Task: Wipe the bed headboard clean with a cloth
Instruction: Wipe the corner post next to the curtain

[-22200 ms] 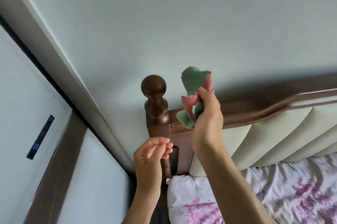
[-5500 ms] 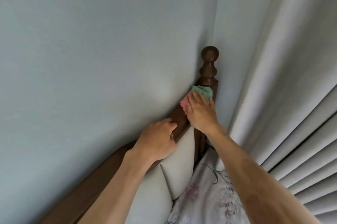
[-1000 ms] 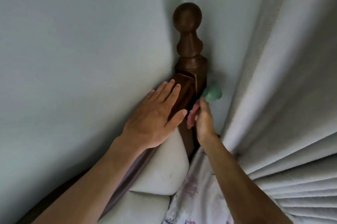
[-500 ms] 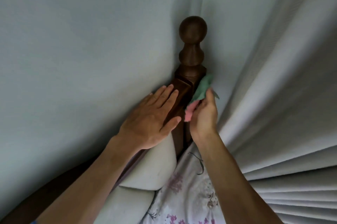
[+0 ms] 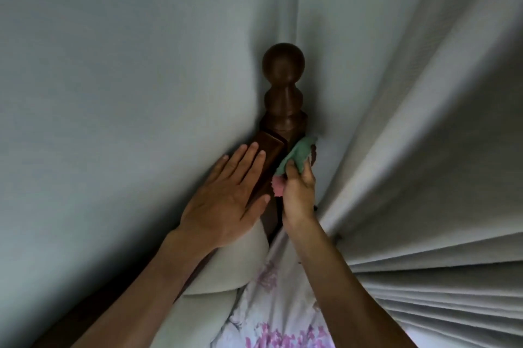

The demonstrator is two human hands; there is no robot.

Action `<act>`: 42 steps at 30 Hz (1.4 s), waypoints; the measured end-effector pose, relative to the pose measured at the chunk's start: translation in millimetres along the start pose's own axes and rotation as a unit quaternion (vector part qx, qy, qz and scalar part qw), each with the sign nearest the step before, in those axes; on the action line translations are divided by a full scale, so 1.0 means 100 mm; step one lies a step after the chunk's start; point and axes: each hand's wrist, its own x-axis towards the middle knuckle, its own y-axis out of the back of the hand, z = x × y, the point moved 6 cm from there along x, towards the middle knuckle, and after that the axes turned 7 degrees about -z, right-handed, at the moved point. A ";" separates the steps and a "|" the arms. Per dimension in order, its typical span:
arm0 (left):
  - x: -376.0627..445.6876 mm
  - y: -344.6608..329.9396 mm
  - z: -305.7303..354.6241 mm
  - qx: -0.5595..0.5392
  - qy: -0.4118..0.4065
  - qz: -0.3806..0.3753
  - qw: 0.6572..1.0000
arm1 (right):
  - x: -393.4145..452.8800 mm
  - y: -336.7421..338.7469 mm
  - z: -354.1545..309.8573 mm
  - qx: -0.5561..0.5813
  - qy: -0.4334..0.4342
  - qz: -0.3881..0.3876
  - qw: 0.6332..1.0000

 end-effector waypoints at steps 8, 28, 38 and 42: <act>-0.07 0.04 0.00 0.012 0.010 0.005 1.000 | 0.12 0.21 -0.13 -0.205 0.012 -0.067 0.976; -0.09 -0.46 0.50 0.177 0.304 0.288 0.891 | 0.84 0.83 0.75 -0.340 0.214 -0.200 0.894; 0.15 -2.34 0.97 0.113 0.216 0.171 0.955 | 0.88 1.04 1.02 -0.275 0.202 -0.224 0.913; 0.19 -2.75 1.02 0.082 0.190 0.138 0.969 | 1.10 1.29 1.32 -0.284 0.104 -0.215 0.929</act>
